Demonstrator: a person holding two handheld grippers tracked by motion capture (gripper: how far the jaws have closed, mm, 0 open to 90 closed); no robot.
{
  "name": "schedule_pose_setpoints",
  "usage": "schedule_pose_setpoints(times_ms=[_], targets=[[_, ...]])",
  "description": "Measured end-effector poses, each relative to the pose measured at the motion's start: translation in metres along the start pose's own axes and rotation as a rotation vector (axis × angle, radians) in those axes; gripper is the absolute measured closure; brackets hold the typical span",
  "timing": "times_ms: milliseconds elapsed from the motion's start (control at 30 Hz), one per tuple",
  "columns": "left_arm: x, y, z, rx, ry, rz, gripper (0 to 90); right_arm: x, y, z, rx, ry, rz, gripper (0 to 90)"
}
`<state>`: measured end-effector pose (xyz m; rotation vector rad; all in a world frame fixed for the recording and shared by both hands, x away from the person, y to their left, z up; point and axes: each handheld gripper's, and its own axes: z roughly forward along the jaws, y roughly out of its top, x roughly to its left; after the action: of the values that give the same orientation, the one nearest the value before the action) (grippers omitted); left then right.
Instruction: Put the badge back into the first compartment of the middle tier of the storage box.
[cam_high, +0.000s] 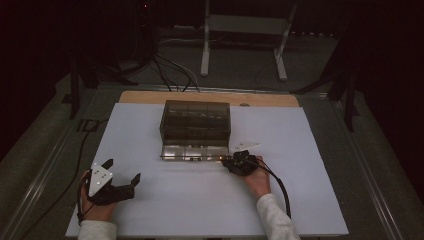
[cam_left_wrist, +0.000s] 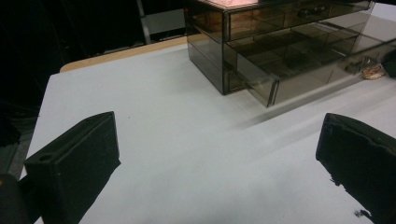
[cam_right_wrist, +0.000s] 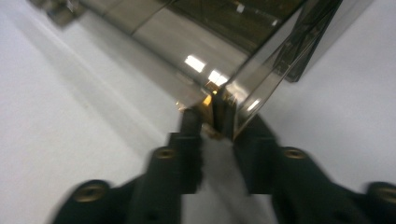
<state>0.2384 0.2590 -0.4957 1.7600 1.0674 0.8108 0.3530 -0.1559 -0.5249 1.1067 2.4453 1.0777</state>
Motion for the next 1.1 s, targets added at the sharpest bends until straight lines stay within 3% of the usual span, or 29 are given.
schedule_pose_setpoints(times_ms=[133,367,467,667,833,1100], targets=[[-0.001,0.0,0.0,0.003,0.002,0.004,0.6,0.003,0.004,0.006,-0.01,-0.003,0.005,51.3],[-0.001,0.0,0.001,0.005,0.003,0.008,0.6,0.007,0.007,0.014,-0.027,-0.023,0.012,41.4],[-0.001,0.0,0.001,0.008,0.001,0.009,0.6,0.007,0.006,0.015,-0.03,-0.026,0.01,41.5],[-0.002,0.0,0.002,0.008,-0.001,0.009,0.6,0.01,0.006,0.016,-0.035,-0.072,-0.009,51.8],[-0.002,0.0,0.001,0.007,0.0,0.008,0.6,0.011,0.006,0.016,-0.038,-0.077,-0.013,60.4],[-0.001,0.0,0.0,0.004,0.003,0.008,0.6,0.009,0.006,0.014,-0.039,-0.06,0.026,63.4]])
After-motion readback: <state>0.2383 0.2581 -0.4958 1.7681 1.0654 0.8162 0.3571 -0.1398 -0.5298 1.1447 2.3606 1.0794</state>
